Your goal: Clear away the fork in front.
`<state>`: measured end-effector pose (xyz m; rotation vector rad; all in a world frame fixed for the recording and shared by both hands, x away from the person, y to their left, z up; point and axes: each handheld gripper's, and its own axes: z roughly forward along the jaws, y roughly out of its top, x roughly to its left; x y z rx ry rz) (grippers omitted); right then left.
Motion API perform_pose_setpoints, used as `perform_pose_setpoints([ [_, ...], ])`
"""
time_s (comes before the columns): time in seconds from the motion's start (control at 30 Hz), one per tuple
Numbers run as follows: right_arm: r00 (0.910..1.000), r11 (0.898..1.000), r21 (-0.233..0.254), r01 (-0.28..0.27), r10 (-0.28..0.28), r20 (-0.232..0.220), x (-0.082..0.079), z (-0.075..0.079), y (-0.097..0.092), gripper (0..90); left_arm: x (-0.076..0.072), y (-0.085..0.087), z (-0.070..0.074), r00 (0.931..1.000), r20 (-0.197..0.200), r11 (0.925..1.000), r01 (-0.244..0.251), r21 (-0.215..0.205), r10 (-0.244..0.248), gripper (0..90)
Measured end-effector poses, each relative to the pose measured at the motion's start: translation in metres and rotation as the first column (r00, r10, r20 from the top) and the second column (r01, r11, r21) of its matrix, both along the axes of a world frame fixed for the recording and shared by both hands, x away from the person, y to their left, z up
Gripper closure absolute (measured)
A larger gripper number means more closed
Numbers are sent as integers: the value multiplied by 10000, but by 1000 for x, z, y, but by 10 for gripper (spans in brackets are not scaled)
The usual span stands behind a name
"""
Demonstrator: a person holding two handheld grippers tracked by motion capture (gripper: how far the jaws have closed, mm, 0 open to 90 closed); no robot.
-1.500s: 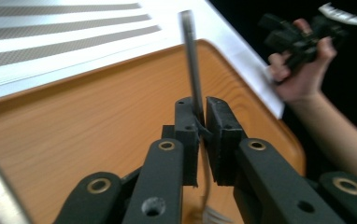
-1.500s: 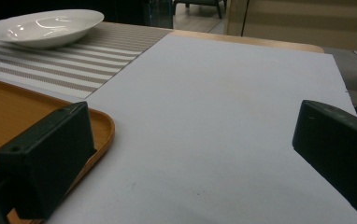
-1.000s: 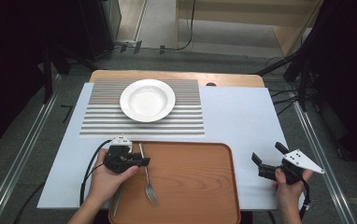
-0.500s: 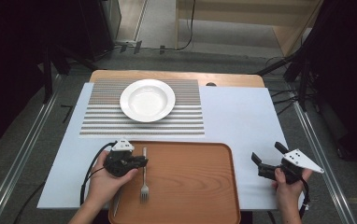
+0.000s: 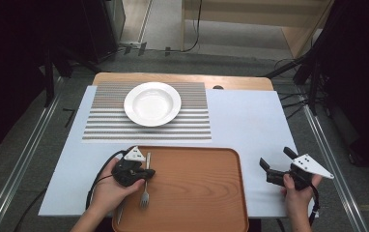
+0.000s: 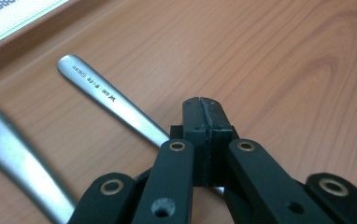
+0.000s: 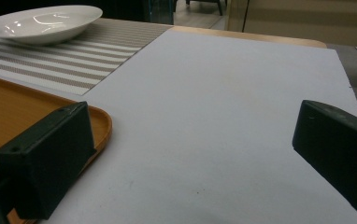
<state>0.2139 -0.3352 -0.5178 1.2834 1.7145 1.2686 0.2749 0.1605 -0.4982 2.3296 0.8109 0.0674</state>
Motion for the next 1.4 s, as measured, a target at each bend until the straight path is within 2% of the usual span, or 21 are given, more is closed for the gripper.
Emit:
perform_pose_setpoints([
  [0.2, 10000, 10000, -2, 16, -16, 8, 0, 0, 0, 0, 4, 6, 0, 9990, 103, 9990, -439, -129, 440, 894],
  [0.3, 10000, 10000, 12, 21, -21, 31, 0, 0, 0, 0, 10, 8, 0, 9956, 228, 9946, -895, -520, 907, 890],
  [0.53, 10000, 9999, 86, 75, -75, 1, 0, 0, -1, 0, 13, 8, -3, 9953, 288, 9949, -917, -414, 930, 892],
  [0.6, 10000, 10000, 57, 65, -65, 7, 0, -1, 0, 0, 12, 10, -2, 9950, 335, 9938, -919, -625, 941, 889],
  [0.63, 10000, 10000, 25, 47, -47, 25, 0, -1, 0, 0, 12, 13, 2, 9927, 513, 9875, -1023, -1201, 1091, 850],
  [0.67, 10000, 10000, 25, 47, -47, 25, 0, -1, 0, 0, 12, 13, 2, 9927, 513, 9875, -1023, -1201, 1091, 804],
  [0.7, 10000, 10000, 33, 55, -55, 38, -1, 0, 0, 0, 12, 16, 8, 9852, 877, 9789, -1327, -1554, 1475, 769],
  [0.73, 10000, 10000, 33, 55, -55, 38, -1, 0, 0, 0, 12, 16, 8, 9852, 877, 9789, -1327, -1554, 1475, 739],
  [0.77, 9999, 9999, 83, 100, -101, 56, -1, 0, -1, 0, 13, 20, 14, 9792, 1040, 9684, -1515, -1982, 1744, 689],
  [0.87, 9999, 9999, 82, 124, -125, 68, -1, 0, -1, 0, 14, 23, 19, 9766, 1096, 9637, -1582, -2150, 1848, 628],
  [0.9, 9999, 9999, 40, 117, -117, 85, -1, 0, 0, 0, 16, 27, 24, 9729, 1125, 9547, -1702, -2441, 2022, 577],
  [0.93, 9999, 9999, 50, 132, -132, 76, -1, 0, 0, 0, 16, 27, 24, 9729, 1125, 9547, -1702, -2441, 2022, 525],
  [0.97, 9999, 9999, 45, 137, -138, 90, -2, 0, 0, 0, 19, 31, 29, 9690, 1078, 9438, -1859, -2734, 2221, 483],
  [1.0, 9999, 9999, 31, 131, -132, 107, -2, 0, 0, 0, 19, 31, 29, 9690, 1078, 9438, -1859, -2734, 2221, 454],
  [1.03, 9998, 9999, 15, 122, -122, 124, -2, 0, 0, 0, 21, 34, 33, 9639, 1115, 9335, -1997, -2978, 2418, 428],
  [1.07, 9998, 9999, 15, 122, -122, 124, -2, 0, 0, 0, 21, 34, 33, 9639, 1115, 9335, -1997, -2978, 2418, 406],
  [1.1, 9998, 9999, 39, 129, -130, 133, -2, 0, 0, 0, 24, 37, 38, 9626, 1134, 9263, -1991, -3199, 2461, 378],
  [1.13, 9998, 9999, 39, 129, -130, 133, -2, 0, 0, 0, 24, 37, 38, 9626, 1134, 9263, -1991, -3199, 2461, 346],
  [1.2, 9998, 9999, 20, 134, -135, 142, -2, 0, 0, 0, 27, 39, 42, 9638, 1051, 9179, -1955, -3454, 2449, 322],
  [1.23, 9998, 9999, 28, 139, -139, 138, -2, 0, 0, 0, 30, 39, 47, 9648, 978, 9118, -1942, -3619, 2443, 222],
  [1.4, 9998, 9999, 0, 130, -130, 145, -1, 0, 1, 0, 36, 41, 55, 9706, 967, 9072, -1676, -3859, 2205, 11],
])
